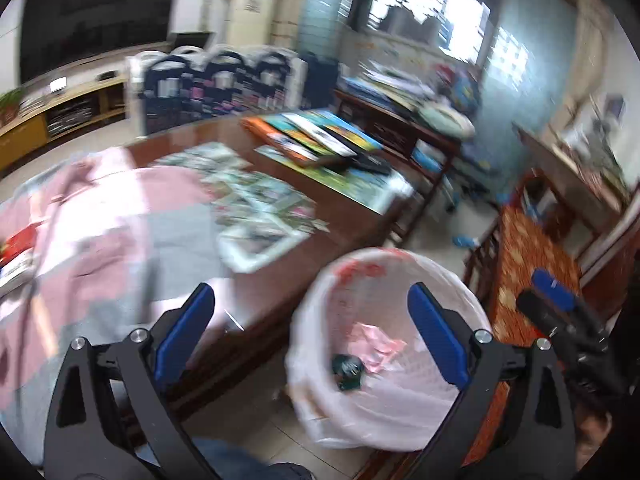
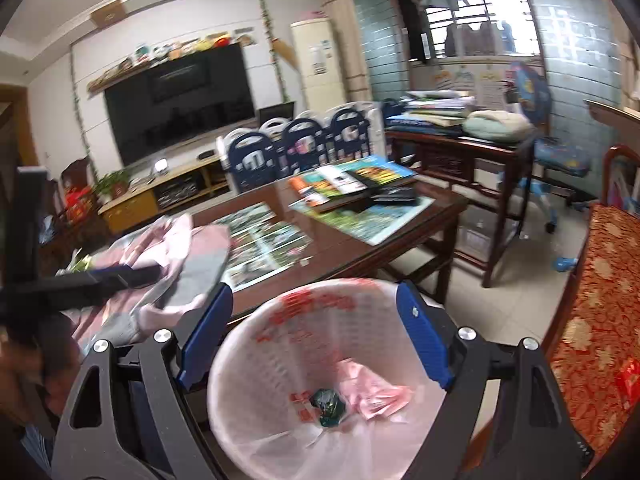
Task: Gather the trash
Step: 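Carry both items to the white bin and open both tools to drop them, then return both tools over the table toward the remaining trash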
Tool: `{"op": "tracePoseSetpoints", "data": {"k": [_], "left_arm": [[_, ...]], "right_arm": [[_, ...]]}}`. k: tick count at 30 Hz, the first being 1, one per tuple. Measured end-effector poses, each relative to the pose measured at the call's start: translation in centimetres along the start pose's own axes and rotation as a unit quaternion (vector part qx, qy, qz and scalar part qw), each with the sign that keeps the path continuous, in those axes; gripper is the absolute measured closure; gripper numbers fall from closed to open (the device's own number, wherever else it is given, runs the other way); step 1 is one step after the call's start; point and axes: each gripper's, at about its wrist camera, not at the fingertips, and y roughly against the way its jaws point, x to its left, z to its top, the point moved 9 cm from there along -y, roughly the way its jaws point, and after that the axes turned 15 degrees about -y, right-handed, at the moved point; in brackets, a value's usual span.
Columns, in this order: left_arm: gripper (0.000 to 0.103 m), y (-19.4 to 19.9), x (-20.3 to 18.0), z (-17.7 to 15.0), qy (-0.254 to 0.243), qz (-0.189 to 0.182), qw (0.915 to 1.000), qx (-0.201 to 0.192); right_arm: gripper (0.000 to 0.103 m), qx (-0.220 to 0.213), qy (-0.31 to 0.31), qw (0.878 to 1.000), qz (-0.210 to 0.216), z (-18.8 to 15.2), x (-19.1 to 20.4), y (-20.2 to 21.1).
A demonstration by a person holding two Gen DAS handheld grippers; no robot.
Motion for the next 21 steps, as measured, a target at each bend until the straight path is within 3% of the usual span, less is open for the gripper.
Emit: {"op": "tracePoseSetpoints", "data": {"k": [2,5,7,10,15,19,21], "left_arm": [[0.006,2.9,4.2,-0.7,0.021,0.036,0.999,-0.017],[0.004,9.1,12.2,-3.0,0.041,0.131,0.9896,-0.044],[0.004,14.5,17.8,-5.5,0.058,0.215,0.9728,-0.063],[0.003,21.1,23.9,-9.0,0.075,0.309,0.9445,-0.082],[0.003,26.8,28.5,-14.1,0.066,0.391,0.9166,-0.053],[0.003,27.2,29.5,-17.1,0.052,0.405,0.9119,-0.039],[0.003,26.5,29.7,-17.8,0.052,0.412,0.9098,-0.01]], "right_arm": [[0.021,0.015,0.004,1.0,0.018,-0.9,2.4,-1.3],[0.021,0.038,0.019,0.997,0.066,-2.4,8.4,-3.4],[0.021,0.05,0.043,0.993,0.099,-3.1,13.3,-4.6],[0.021,0.064,0.089,0.982,0.154,-4.8,21.8,-6.0],[0.021,0.075,0.168,0.954,0.237,-8.2,33.6,-7.9],[0.021,0.086,0.198,0.944,0.248,-10.8,37.8,-9.0],[0.021,0.094,0.207,0.944,0.24,-12.0,38.3,-9.4]]}}
